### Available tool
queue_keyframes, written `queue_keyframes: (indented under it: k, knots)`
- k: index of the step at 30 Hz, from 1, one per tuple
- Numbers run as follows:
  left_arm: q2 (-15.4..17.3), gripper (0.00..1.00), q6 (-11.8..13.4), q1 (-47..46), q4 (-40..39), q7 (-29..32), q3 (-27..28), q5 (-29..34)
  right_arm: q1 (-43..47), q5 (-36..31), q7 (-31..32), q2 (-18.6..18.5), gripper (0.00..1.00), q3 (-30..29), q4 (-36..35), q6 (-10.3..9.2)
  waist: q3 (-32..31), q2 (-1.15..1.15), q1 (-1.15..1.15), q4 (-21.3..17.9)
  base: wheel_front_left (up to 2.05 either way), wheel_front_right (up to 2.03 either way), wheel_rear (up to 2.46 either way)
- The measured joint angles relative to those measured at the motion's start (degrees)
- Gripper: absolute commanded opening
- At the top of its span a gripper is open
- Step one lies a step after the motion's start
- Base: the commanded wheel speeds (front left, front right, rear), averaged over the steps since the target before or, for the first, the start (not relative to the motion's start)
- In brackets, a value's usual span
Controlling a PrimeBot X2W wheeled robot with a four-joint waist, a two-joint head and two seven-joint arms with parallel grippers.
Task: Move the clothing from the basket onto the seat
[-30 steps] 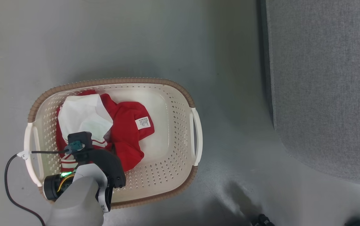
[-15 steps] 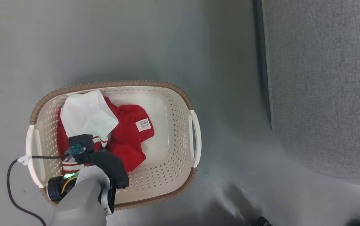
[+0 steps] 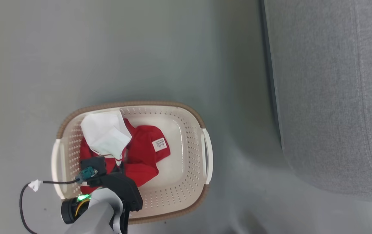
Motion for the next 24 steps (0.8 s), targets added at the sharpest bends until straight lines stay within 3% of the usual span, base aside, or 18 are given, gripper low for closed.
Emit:
queue_keyframes:
  k: [14,24]
  knots:
    - [0.0,0.00,0.0,2.3,-4.8,0.0,0.5,-1.2,1.7,-2.6,0.0,2.2,1.00,2.6,4.7,0.00,-9.4,0.00,-0.01,3.3,0.00,0.00,0.00]
    - [-0.2,0.00,0.0,3.4,-8.6,0.0,4.0,3.6,3.5,-5.3,0.0,4.5,1.00,4.9,9.4,0.00,-16.0,-0.01,0.00,6.5,0.00,0.00,0.00]
